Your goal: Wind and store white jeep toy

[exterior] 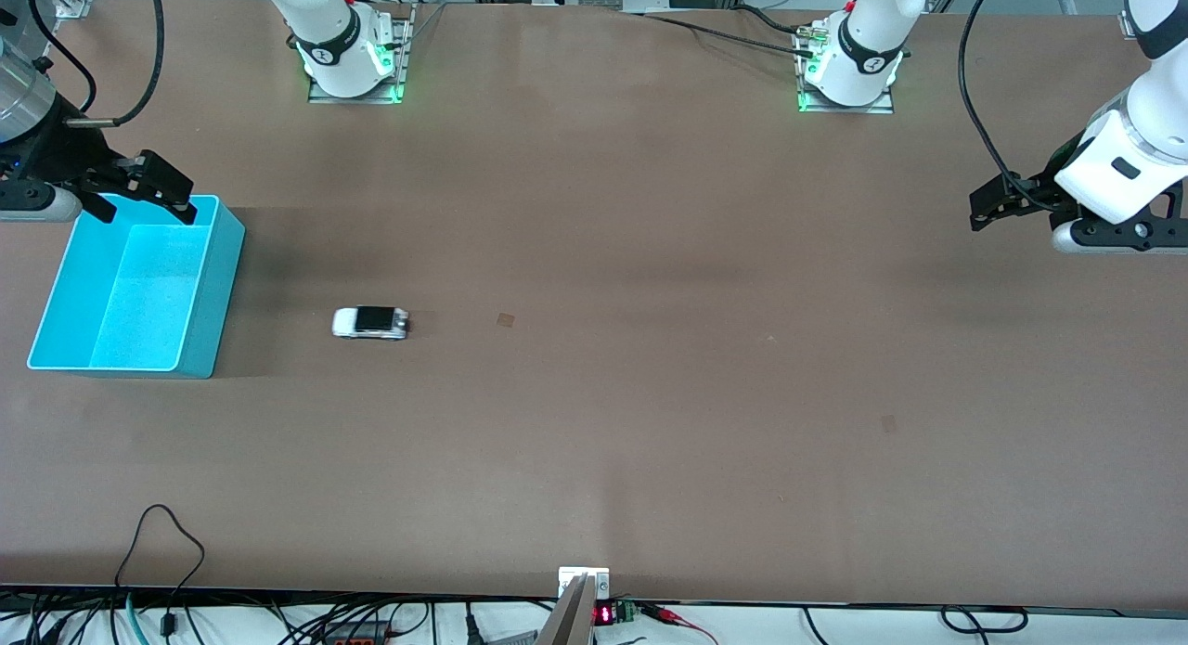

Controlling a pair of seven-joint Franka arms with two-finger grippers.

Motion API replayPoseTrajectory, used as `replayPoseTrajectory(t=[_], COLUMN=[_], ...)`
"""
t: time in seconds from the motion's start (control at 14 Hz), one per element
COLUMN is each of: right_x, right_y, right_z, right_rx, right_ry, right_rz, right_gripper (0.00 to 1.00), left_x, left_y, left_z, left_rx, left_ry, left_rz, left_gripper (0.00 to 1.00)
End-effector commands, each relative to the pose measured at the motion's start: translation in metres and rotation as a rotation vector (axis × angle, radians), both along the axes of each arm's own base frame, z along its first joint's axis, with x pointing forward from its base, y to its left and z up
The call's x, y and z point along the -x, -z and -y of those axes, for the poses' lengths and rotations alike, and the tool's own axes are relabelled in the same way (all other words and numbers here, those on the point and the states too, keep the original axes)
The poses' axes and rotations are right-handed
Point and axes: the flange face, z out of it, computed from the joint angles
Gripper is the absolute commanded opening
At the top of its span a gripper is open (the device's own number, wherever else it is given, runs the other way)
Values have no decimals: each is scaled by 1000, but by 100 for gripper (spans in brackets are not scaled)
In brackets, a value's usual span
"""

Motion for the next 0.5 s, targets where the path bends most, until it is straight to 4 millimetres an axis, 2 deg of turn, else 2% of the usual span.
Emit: replayPoseTrajectory(t=[0.0, 0.21, 0.43], right_x=[5, 5, 2], right_y=[-5, -4, 8], right_z=[1, 1, 2], right_rx=[4, 4, 5], right_ry=[-9, -9, -9], right_rz=[-1, -3, -27], right_gripper=[100, 100, 100], left_x=[-6, -3, -3], left_y=[-4, -3, -4], left_z=[11, 13, 22], left_rx=[23, 19, 15], left_ry=[40, 48, 65], left_rz=[-14, -32, -29], left_gripper=[100, 100, 100])
